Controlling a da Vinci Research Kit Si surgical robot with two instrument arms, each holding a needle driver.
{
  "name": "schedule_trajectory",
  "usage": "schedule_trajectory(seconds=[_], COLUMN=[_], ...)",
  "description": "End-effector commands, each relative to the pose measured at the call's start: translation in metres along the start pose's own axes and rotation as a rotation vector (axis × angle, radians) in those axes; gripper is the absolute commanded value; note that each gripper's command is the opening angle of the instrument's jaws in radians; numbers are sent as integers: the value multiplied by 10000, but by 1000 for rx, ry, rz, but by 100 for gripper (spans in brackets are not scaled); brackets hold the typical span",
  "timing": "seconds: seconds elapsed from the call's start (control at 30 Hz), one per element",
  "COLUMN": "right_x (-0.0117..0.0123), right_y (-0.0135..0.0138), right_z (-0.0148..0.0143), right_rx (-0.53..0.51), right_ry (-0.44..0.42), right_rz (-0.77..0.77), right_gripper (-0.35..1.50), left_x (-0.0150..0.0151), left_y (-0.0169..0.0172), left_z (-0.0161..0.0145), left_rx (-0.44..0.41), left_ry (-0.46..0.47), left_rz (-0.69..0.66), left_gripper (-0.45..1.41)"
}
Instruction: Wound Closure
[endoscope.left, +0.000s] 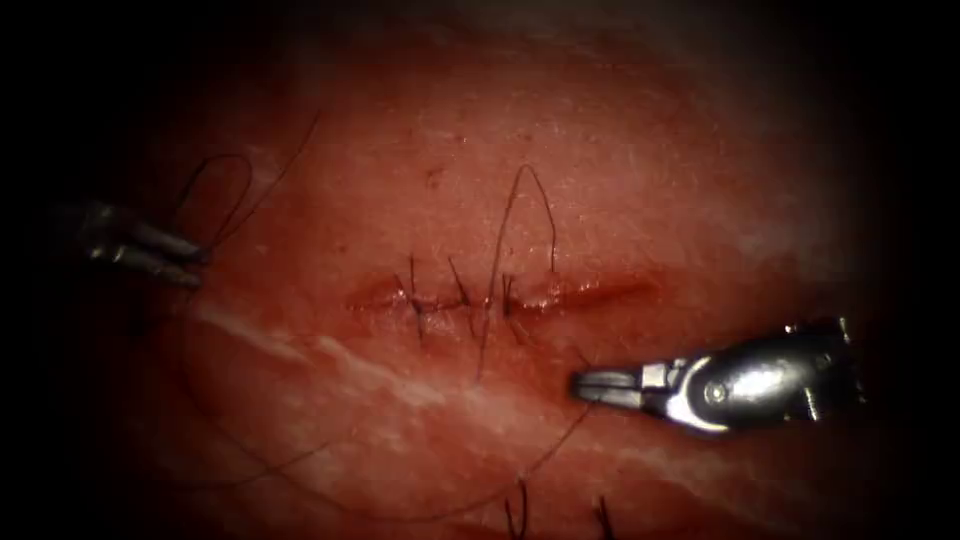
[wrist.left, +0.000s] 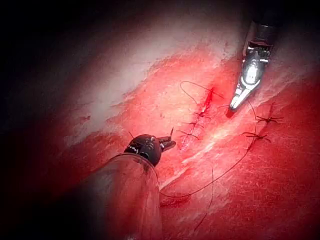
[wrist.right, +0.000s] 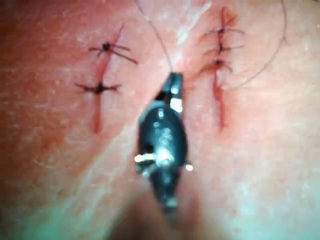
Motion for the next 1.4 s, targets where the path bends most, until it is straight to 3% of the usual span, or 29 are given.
schedule_trajectory(seconds=[0.03, 0.7, 1.0, 1.33, 1.4], right_x=[-1, 30, 31, 36, 37], right_y=[-19, -65, -70, -97, -91], right_z=[4, -1, -2, 0, -1], right_rx=[9, 113, 129, 174, 154], right_ry=[3, 7, 6, 1, 34], right_rz=[2, -10, -8, -2, 4], right_gripper=[-35, -35, -35, -35, -35], left_x=[-3, -2, -2, 0, 2], left_y=[-1, -1, -1, 0, 0], left_z=[10, 10, 11, 16, 21], left_rx=[-2, -2, -1, 4, 9], left_ry=[1, 1, 1, -1, -2], left_rz=[0, -1, -1, -3, -4], left_gripper=[-45, -45, -45, -45, -45])
